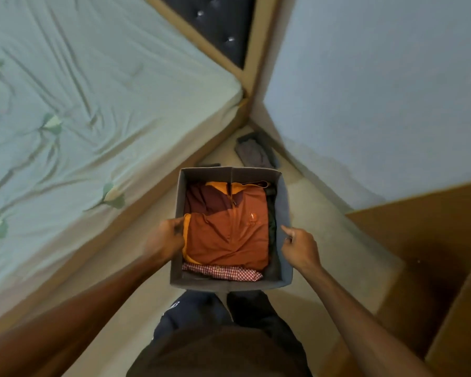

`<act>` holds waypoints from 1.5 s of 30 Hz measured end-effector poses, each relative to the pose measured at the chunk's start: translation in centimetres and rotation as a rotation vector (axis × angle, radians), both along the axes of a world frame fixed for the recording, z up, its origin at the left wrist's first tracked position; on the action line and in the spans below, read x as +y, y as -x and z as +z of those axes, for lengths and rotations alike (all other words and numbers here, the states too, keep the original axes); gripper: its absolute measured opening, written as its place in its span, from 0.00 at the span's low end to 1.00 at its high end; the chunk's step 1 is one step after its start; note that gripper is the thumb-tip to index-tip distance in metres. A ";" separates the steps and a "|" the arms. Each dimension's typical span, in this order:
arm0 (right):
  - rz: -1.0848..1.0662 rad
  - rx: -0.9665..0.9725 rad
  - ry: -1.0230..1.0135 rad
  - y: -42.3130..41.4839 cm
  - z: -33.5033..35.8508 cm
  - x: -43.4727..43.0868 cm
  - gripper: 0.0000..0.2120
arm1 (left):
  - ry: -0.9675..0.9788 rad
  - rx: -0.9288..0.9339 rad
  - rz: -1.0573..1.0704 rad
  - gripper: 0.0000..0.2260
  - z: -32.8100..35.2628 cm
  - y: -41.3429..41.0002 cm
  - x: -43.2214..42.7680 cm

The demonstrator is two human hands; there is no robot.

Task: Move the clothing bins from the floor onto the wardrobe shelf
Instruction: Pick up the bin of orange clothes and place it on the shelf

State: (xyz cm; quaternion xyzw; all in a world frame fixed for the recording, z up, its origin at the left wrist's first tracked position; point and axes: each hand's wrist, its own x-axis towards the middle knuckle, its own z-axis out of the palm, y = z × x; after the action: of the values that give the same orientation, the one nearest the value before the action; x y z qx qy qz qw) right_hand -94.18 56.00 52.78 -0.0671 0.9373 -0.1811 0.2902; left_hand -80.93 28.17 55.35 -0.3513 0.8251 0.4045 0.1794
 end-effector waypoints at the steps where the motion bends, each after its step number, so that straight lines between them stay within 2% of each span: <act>1: -0.063 0.017 0.001 0.3 0.5 1.6 0.23 | 0.015 0.023 -0.049 0.16 0.6 1.6 1.4; 7: -0.332 0.212 -0.033 2.4 5.1 13.8 0.21 | 0.082 0.144 -0.331 0.16 3.4 12.1 12.1; 14: -0.656 0.419 -0.125 2.5 10.9 27.4 0.20 | 0.066 0.343 -0.689 0.10 7.3 21.6 26.8; 22: -1.025 0.586 -0.167 -0.2 17.7 39.0 0.18 | 0.010 0.620 -1.015 0.15 13.7 29.5 42.4; 26: -1.142 0.616 -0.203 -1.4 19.1 43.0 0.18 | -0.023 0.719 -1.145 0.16 16.0 32.2 48.8; 34: -1.438 0.732 -0.227 -2.7 21.1 49.4 0.18 | -0.145 0.782 -1.489 0.16 18.9 36.9 61.3; 38: -1.559 0.783 -0.226 -3.8 21.4 51.8 0.18 | -0.233 0.746 -1.628 0.17 19.3 38.2 67.1; 45: -1.767 0.789 -0.302 -7.4 21.8 57.1 0.19 | -0.381 0.716 -1.800 0.17 20.7 36.0 77.8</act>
State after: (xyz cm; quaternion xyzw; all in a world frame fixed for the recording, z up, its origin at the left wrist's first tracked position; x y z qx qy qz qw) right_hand -86.74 113.14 74.61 0.6410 0.6931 -0.1760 -0.2789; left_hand -116.93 105.99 76.01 0.5856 0.7111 0.3254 0.2135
